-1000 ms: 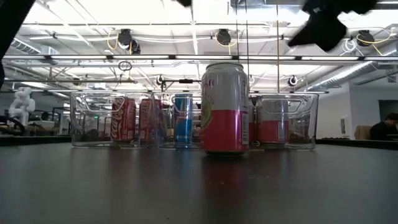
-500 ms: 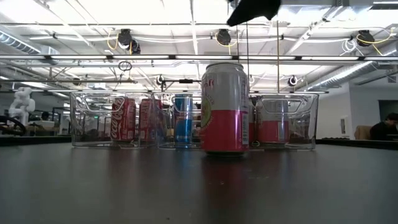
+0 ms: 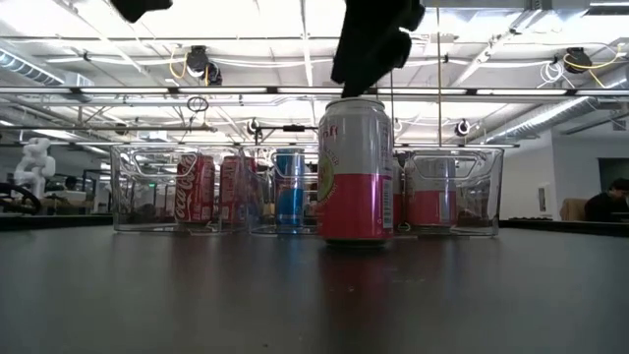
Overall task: Sort soda cans
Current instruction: Put the pink-white soda can into the right transparent bin
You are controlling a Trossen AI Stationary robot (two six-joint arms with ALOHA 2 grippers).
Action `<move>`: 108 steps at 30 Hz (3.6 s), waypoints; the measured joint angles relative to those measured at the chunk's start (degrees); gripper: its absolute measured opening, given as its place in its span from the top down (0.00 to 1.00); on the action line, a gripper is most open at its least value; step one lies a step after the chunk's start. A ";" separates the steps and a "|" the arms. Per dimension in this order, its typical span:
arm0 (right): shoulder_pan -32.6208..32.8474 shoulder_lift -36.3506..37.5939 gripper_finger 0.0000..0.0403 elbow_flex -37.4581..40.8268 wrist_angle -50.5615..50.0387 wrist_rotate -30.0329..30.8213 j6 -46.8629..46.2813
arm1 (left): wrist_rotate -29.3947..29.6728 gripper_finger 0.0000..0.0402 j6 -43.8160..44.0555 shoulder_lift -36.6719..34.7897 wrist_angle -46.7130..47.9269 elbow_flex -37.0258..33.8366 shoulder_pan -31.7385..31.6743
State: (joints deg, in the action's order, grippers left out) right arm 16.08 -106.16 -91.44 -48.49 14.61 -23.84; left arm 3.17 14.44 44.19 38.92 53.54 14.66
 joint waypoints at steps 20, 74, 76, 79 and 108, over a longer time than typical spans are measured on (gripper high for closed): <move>-2.52 -2.37 0.26 -0.11 -0.90 -2.58 -2.50 | -1.46 0.01 2.84 -6.80 -0.81 -6.29 0.02; -2.76 0.86 0.03 0.31 -1.59 -4.65 -2.05 | -1.45 0.01 3.38 -6.66 -2.99 -6.21 0.01; -2.66 0.56 0.03 1.00 -0.89 -4.66 -2.34 | -1.44 0.01 3.36 -6.55 -3.02 -6.21 0.01; -2.36 0.51 0.03 2.37 0.72 -4.76 -2.59 | -1.44 0.01 3.37 -6.33 -2.97 -6.18 0.02; -2.97 3.03 0.31 11.43 9.61 -7.60 -5.42 | 1.57 0.01 -2.74 -9.95 -2.91 -8.46 0.00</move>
State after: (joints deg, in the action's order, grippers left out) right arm 13.10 -103.13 -80.01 -38.88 7.01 -29.26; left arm 4.75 11.70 34.24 36.01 45.08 14.66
